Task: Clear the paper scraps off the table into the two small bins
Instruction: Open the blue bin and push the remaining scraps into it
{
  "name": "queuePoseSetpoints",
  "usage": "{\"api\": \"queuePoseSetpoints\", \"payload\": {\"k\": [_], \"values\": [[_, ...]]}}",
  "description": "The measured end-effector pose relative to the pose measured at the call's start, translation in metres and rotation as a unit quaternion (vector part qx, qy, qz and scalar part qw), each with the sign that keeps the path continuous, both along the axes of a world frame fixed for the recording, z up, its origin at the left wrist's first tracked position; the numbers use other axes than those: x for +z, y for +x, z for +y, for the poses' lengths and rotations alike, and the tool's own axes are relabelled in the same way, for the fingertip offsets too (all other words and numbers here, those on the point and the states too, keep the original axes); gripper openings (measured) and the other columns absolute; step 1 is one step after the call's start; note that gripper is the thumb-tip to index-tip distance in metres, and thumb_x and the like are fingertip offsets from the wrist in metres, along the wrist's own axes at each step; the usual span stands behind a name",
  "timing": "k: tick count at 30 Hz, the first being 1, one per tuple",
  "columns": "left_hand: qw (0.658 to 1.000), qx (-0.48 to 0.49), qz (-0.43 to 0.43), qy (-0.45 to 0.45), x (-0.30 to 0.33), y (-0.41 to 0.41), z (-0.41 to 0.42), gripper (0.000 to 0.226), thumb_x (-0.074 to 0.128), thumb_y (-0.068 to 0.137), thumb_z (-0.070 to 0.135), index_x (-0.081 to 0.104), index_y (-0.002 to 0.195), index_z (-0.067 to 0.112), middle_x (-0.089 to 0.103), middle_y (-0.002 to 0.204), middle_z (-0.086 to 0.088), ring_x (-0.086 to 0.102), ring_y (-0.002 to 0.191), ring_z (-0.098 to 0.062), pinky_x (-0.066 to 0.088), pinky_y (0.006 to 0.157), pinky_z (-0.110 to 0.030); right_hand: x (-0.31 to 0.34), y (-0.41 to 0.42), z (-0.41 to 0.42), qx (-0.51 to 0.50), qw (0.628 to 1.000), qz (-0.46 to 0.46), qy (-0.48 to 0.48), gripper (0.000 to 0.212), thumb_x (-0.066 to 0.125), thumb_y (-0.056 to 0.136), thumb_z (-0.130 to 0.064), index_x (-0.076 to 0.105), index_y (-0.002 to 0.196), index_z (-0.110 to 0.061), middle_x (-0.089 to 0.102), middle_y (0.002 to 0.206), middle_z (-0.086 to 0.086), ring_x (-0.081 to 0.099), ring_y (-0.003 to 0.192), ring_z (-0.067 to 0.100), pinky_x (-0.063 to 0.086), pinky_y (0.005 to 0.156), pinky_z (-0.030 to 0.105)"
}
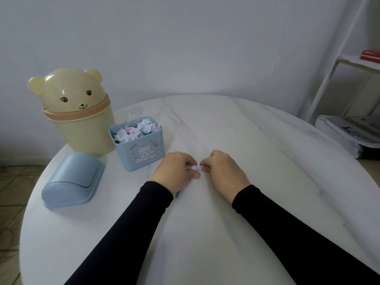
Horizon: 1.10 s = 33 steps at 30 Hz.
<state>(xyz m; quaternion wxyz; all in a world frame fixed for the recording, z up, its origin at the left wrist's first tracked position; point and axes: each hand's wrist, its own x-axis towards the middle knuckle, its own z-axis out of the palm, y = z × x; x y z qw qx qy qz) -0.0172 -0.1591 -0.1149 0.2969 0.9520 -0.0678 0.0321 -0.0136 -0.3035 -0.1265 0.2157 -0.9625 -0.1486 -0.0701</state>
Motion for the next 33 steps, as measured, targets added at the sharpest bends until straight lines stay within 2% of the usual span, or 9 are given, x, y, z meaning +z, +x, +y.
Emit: {"api": "queuePoseSetpoints", "payload": {"k": [5,8,11,14,17,21,25,29,33], "values": [[0.998,0.031,0.016,-0.058,0.001,-0.003,0.001,0.018,0.078,0.072,0.023,0.07,0.088,0.019,0.058,0.084,0.006,0.051,0.074,-0.005,0.034,0.06,-0.014,0.004,-0.001,0.008,-0.023,0.998,-0.012,-0.049,0.027,0.043,0.094,-0.008,0.066,0.108,-0.007,0.047,0.099,0.008,0.057,0.093,0.027,0.04,0.071,0.027],[0.992,0.048,0.015,-0.113,-0.001,-0.007,0.008,0.014,0.081,0.068,0.02,0.069,0.076,0.02,0.055,0.066,0.01,0.047,0.059,0.0,0.034,0.049,-0.007,0.005,0.004,0.007,-0.032,0.999,0.011,0.002,0.025,0.05,0.089,-0.003,0.069,0.105,-0.009,0.055,0.099,0.006,0.061,0.09,0.026,0.041,0.067,0.024],[0.986,0.061,0.003,-0.158,0.004,-0.014,0.014,0.011,0.08,0.069,0.017,0.07,0.072,0.017,0.063,0.064,0.006,0.054,0.061,-0.004,0.037,0.052,-0.006,0.012,0.007,0.005,-0.039,0.996,0.02,0.082,0.029,0.056,0.081,0.005,0.071,0.101,-0.009,0.061,0.098,0.001,0.063,0.079,0.014,0.052,0.062,0.026],[0.977,0.093,-0.051,-0.183,0.021,-0.019,0.021,0.011,0.08,0.07,0.019,0.07,0.073,0.02,0.062,0.065,0.008,0.054,0.066,-0.003,0.037,0.057,-0.008,0.026,0.01,0.011,-0.033,0.991,-0.033,0.126,0.029,0.051,0.087,0.004,0.072,0.103,-0.008,0.057,0.09,-0.003,0.051,0.073,-0.002,0.042,0.062,0.004],[0.965,0.114,-0.126,-0.202,0.048,-0.023,0.038,0.009,0.078,0.072,0.015,0.069,0.072,0.017,0.051,0.055,0.014,0.049,0.054,0.004,0.035,0.053,-0.004,0.051,0.018,0.034,-0.001,0.985,-0.087,0.148,0.023,0.055,0.09,-0.002,0.074,0.1,-0.008,0.056,0.086,-0.002,0.05,0.076,0.004,0.036,0.059,-0.001],[0.946,0.156,-0.198,-0.206,0.078,-0.016,0.067,0.011,0.076,0.073,0.014,0.067,0.068,0.019,0.058,0.06,0.009,0.051,0.05,0.003,0.037,0.051,-0.001,0.085,0.03,0.077,0.069,0.977,-0.141,0.144,0.02,0.056,0.092,-0.008,0.074,0.098,-0.005,0.061,0.089,0.006,0.053,0.082,0.012,0.036,0.074,0.014],[0.954,0.191,-0.187,-0.131,0.083,0.003,0.093,0.007,0.068,0.082,0.01,0.073,0.086,0.007,0.066,0.074,0.0,0.053,0.065,-0.007,0.037,0.058,-0.006,0.095,0.046,0.11,0.1,0.988,-0.062,0.099,0.02,0.056,0.091,-0.01,0.07,0.104,-0.004,0.068,0.103,0.011,0.063,0.095,0.023,0.049,0.086,0.033],[0.973,0.167,-0.151,-0.049,0.072,0.008,0.105,0.025,0.053,0.089,-0.002,0.071,0.106,0.004,0.071,0.104,-0.011,0.056,0.082,-0.011,0.036,0.072,-0.013,0.091,0.051,0.118,0.12,0.987,-0.001,0.107,0.035,0.059,0.088,-0.008,0.061,0.123,-0.011,0.064,0.119,0.009,0.061,0.102,0.02,0.047,0.089,0.027],[0.97,0.157,-0.178,-0.057,0.07,0.006,0.11,0.031,0.05,0.088,-0.003,0.07,0.109,0.006,0.07,0.108,-0.011,0.063,0.094,-0.018,0.036,0.077,-0.011,0.091,0.052,0.117,0.134,0.978,-0.008,0.157,0.046,0.063,0.083,-0.001,0.058,0.127,-0.013,0.057,0.127,0.006,0.06,0.103,0.018,0.047,0.09,0.026]]}}
